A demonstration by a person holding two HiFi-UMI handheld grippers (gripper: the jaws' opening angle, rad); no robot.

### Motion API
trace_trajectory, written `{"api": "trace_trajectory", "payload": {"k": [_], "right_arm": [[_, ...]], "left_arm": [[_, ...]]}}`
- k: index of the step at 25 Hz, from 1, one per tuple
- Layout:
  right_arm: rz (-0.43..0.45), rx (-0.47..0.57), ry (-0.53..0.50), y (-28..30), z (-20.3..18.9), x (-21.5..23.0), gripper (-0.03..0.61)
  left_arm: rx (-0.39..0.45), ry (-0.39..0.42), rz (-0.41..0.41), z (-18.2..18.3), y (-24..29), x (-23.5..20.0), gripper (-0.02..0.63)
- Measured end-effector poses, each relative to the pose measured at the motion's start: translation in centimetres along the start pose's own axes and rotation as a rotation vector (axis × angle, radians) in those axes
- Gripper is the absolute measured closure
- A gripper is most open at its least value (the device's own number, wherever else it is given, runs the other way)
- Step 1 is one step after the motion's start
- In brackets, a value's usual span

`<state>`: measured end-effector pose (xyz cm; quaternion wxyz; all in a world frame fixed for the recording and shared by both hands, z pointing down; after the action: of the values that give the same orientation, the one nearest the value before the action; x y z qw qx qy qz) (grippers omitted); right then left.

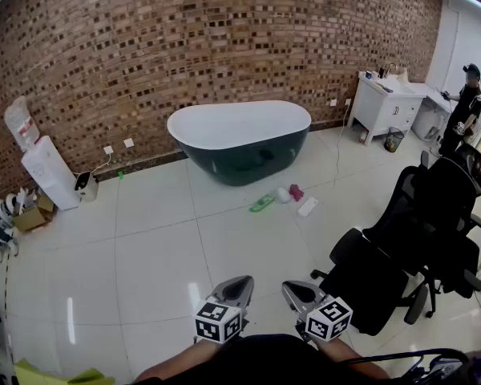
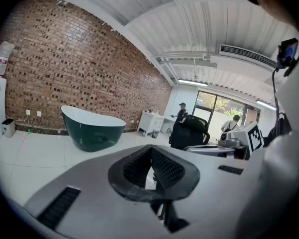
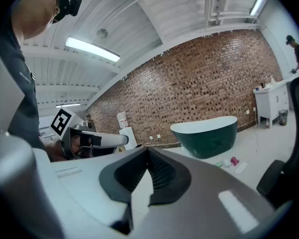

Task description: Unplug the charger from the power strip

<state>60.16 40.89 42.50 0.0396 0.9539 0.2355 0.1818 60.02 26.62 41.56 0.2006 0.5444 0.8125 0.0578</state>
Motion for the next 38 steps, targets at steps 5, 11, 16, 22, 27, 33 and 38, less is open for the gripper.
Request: {"api": "trace_trajectory", "payload": {"k": [5,11,16,22,27,33,38], "right_arm": [[0.006,0.004,-0.006,-0.8,0.3,0.5,0.575],[0.033,-0.003,-0.017,-2.8,0.9,1.1,0.575],[0.080,-0.019,-0.053,-4.8,1.4,2.7,0.576],[0.222,-0.070,-0.068,-4.5,0.4,3.2,0.575],[0.360,-0.109,-0.042,-1.4,-0.2,2.1,0.575],[0.568,-0.161,-0.081,3.6,-1.4,-3.8,0.575],[0.692,-0.236,-0.121,9.6,-2.6,-8.9,0.575]], "left_arm": [[0.005,0.002,0.011,0.2,0.3,0.7,0.607],[0.011,0.008,0.031,0.4,0.7,3.1,0.607],[0.030,0.007,0.078,0.5,1.9,5.4,0.607],[0.047,-0.029,0.213,-1.0,0.9,6.1,0.607],[0.028,-0.059,0.346,-1.6,-2.0,4.3,0.607],[0.067,-0.125,0.548,-3.4,-9.0,1.2,0.607],[0.129,-0.184,0.677,-4.3,-14.6,-4.1,0.607]]}}
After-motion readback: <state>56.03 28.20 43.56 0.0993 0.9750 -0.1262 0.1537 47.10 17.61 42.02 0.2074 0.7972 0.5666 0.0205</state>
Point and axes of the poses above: the fingertips, and each gripper's own axes: y forward along the fingers, x to its right, z out of its top, the point moved 4 cm from there along -y, backward along the fingers, and after that the axes turned 10 degrees about z, right-handed, at the moved point
